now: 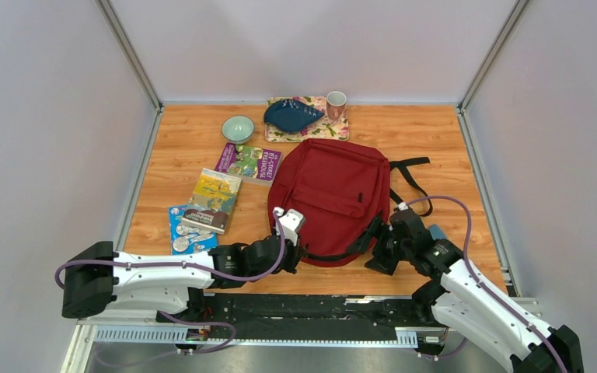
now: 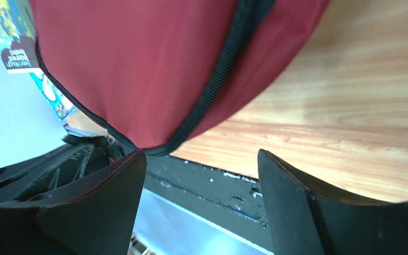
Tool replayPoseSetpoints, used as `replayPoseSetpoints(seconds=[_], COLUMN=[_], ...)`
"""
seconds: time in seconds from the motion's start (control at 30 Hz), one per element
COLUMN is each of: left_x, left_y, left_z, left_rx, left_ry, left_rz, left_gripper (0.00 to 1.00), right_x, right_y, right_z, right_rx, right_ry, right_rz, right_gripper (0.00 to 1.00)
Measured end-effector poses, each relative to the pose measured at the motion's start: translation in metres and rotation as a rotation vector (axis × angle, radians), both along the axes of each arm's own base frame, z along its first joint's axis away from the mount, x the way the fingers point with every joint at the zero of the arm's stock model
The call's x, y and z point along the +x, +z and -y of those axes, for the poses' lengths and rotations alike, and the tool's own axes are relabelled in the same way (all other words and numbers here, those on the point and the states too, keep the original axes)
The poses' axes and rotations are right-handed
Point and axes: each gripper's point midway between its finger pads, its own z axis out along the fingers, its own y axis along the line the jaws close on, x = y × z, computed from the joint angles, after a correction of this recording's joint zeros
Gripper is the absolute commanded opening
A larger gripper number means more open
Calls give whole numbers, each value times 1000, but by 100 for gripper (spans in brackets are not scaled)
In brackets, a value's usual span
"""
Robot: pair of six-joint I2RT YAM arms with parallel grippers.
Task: Pack the student bag
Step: Unzip the student bag.
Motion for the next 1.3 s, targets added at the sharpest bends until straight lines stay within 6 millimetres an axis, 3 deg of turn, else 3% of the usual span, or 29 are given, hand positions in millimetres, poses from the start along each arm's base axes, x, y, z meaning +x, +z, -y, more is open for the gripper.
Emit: replayPoseSetpoints(seconds=[0.17,0.4,0.7,0.9,1.03,1.13,1.3], left_x=[0,0,1,1,0,3,11], left_y=[0,0,5,5,5,9,8], left_z=[0,0,4,5,5,4,-11], left_rx=[-1,-1,-7,-7,-4,0,52], left_ry=[1,-1,-1,-2,-4,4,52], left_rz=[-1,-1,3,2,4,15,54], left_gripper=[0,0,0,0,0,0,0], right_x=[-19,-10,-8,1,6,10,14], right_y=[-17,1,-16,-19,-29,-28,-25], right_z=[-17,-43,-51,-49,-43,-42,-39], right_rx=[109,230,191,173,117,88,63], right_ry=[-25,-50,-87,-143,-170,-163,-144], right_rz=[-99,-79,-133,-116,-113,-93,-43], right_gripper=[81,81,79,52,17,3,0])
